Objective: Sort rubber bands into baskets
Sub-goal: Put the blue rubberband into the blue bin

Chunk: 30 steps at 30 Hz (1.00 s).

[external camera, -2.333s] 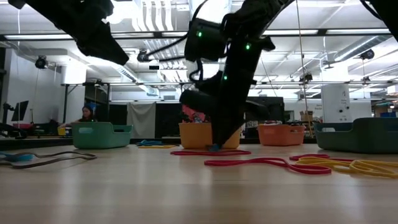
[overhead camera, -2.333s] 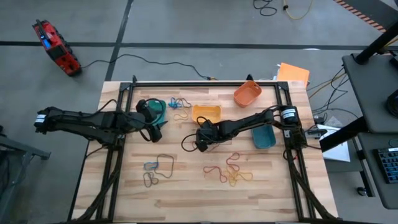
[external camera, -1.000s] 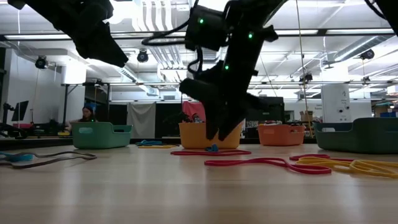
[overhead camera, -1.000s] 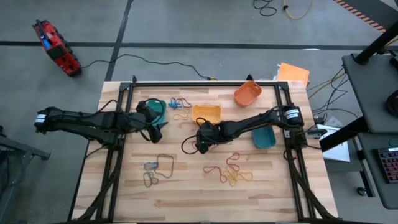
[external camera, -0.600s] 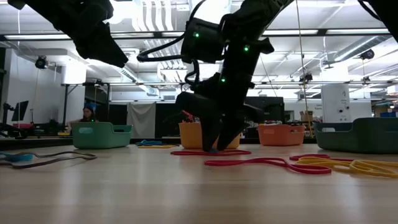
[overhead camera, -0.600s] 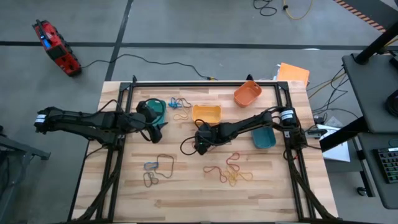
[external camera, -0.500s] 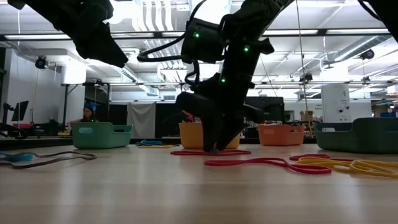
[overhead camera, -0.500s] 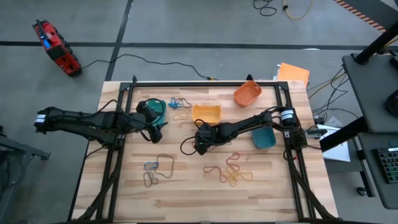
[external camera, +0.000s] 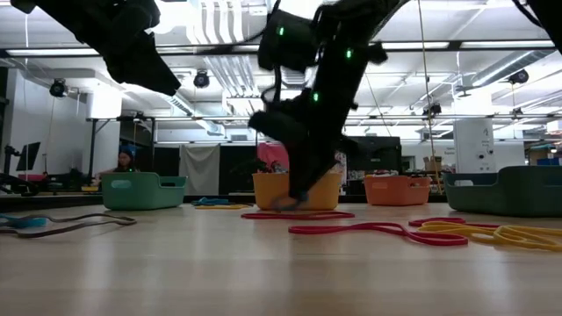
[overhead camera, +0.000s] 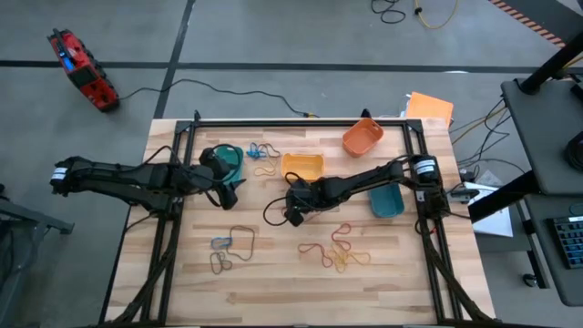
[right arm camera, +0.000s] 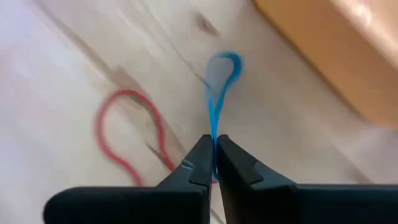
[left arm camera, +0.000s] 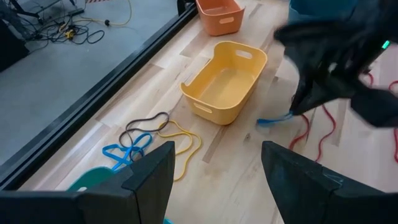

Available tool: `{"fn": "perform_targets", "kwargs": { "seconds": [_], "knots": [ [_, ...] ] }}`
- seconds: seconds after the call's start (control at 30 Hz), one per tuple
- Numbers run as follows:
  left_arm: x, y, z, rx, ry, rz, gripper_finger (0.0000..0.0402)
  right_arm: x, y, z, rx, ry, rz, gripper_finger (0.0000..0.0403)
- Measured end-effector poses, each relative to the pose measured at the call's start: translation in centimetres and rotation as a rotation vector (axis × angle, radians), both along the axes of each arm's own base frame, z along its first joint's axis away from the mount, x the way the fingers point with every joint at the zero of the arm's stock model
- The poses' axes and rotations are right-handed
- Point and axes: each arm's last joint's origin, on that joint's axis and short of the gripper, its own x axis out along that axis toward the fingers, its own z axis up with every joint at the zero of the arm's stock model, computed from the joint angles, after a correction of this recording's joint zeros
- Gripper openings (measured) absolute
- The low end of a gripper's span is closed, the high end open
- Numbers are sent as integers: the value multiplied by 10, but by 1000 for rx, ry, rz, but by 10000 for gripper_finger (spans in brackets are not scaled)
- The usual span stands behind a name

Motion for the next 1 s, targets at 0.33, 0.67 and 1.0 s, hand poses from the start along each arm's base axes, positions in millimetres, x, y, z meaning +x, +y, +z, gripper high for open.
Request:
{"fn": "perform_targets", "kwargs": {
  "seconds": [0.33, 0.67, 1.0],
  "knots": [
    [0, 0, 0, -6, -1, 4, 223, -32, 8, 61, -20, 5, 70, 9],
    [0, 0, 0, -20, -9, 12, 223, -101, 10, 106, 6, 214, -34, 9],
    [2, 0, -1, -33, -17, 6, 223, -164, 6, 109, 3, 485, -289, 9]
  ]
}}
